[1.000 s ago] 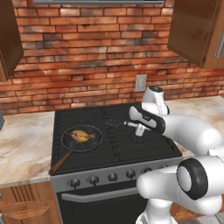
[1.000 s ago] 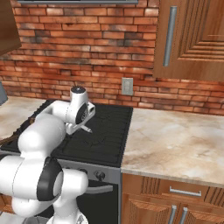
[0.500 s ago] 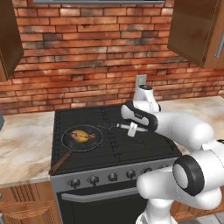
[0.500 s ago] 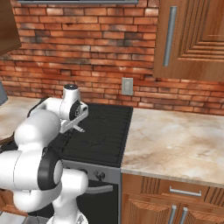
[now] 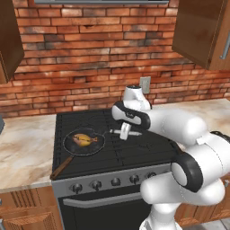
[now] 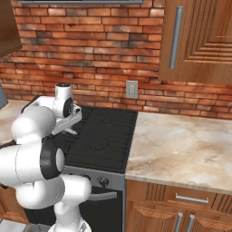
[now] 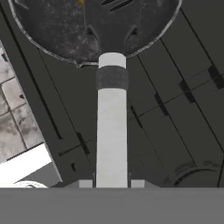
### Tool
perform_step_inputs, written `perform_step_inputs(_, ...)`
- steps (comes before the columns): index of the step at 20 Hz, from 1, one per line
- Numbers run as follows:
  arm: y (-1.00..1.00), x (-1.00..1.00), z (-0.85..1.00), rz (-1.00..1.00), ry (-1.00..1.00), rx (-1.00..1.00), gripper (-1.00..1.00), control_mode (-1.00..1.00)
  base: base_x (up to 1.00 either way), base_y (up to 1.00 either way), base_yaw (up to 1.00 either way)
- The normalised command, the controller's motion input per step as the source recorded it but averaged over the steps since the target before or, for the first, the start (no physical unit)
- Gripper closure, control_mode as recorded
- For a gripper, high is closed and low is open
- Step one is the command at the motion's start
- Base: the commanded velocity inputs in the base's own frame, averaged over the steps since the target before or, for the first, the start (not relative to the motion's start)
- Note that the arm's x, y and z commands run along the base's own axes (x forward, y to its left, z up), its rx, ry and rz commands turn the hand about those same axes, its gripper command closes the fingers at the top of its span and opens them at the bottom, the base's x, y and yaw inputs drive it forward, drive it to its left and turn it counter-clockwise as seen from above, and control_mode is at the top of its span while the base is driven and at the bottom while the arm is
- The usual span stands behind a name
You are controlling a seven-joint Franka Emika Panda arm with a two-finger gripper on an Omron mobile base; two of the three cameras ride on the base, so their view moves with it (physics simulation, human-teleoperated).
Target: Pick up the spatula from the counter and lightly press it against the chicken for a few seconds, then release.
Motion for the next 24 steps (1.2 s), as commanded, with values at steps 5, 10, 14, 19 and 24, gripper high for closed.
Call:
perform_step_inputs(5, 0.37, 0.0, 0.03, 0.0, 0.13, -0.03, 1.0, -1.0, 0.0, 0.0, 0.0)
perform_step_inputs(10, 0.32, 0.0, 0.05, 0.0, 0.14, -0.02, 1.0, -1.0, 0.0, 0.0, 0.0)
perform_step_inputs(14, 0.34, 0.0, 0.06, 0.0, 0.14, -0.01, 1.0, -1.0, 0.0, 0.0, 0.0)
perform_step_inputs(19, 0.29, 0.02, 0.02, 0.0, 0.12, 0.0, 1.0, -1.0, 0.0, 0.0, 0.0)
perform_step_inputs(24, 0.16, 0.0, 0.0, 0.0, 0.09, 0.0, 1.0, -1.0, 0.0, 0.0, 0.0)
